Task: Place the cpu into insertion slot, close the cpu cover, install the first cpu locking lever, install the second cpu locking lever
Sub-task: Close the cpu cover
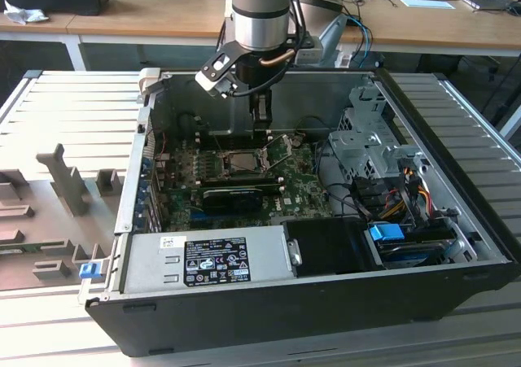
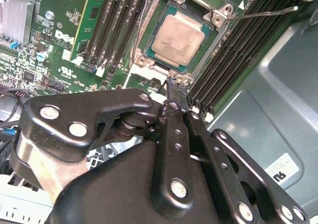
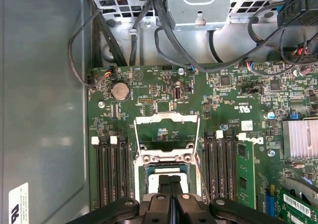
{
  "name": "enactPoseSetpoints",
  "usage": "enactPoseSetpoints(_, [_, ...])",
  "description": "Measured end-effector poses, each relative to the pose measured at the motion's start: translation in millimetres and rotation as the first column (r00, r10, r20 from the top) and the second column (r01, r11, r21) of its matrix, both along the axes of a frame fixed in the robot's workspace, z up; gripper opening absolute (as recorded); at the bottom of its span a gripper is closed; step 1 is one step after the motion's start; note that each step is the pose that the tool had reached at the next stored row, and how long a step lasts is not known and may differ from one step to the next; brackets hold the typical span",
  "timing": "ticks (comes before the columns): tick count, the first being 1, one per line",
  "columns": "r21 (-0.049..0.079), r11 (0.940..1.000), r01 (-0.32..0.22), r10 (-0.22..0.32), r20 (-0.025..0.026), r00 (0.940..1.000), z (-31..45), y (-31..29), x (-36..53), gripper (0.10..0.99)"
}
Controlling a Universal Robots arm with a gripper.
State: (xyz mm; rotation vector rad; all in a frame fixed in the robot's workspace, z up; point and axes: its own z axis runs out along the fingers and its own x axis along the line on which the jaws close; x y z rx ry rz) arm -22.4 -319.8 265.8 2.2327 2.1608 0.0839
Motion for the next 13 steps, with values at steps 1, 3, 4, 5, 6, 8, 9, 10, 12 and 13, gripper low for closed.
enactPoseSetpoints(1, [0.0,1.0,0.0,0.0,0.0,1.0,0.0,0.0,0.0,0.106])
enactPoseSetpoints(3, [0.0,1.0,0.0,0.0,0.0,1.0,0.1,0.0,0.1,0.106])
enactPoseSetpoints(4, [0.0,1.0,0.0,0.0,-0.0001,1.0,0.2,0.0,0.2,0.106])
enactPoseSetpoints(5, [0.0,1.0,0.0,0.0,0.0,1.0,0.2,0.0,0.2,0.106])
enactPoseSetpoints(6, [0.0,1.0,0.0,0.0,0.0,1.0,0.3,0.0,0.3,0.106])
enactPoseSetpoints(8, [0.0,1.0,0.0,0.0,-0.0001,1.0,0.5,0.0,0.5,0.106])
enactPoseSetpoints(9, [0.0,1.0,0.0,0.0,-0.0001,1.0,0.7,0.0,0.5,0.106])
enactPoseSetpoints(10, [0.0,1.0,0.0,0.0,-0.0003,1.0,1.6,0.0,0.5,0.106])
enactPoseSetpoints(12, [0.0,1.0,0.0,0.0,-0.0001,1.0,4.9,0.0,0.6,0.106])
enactPoseSetpoints(13, [0.0,1.0,0.0,0.0,-0.0001,1.0,6.6,0.0,0.6,0.106])
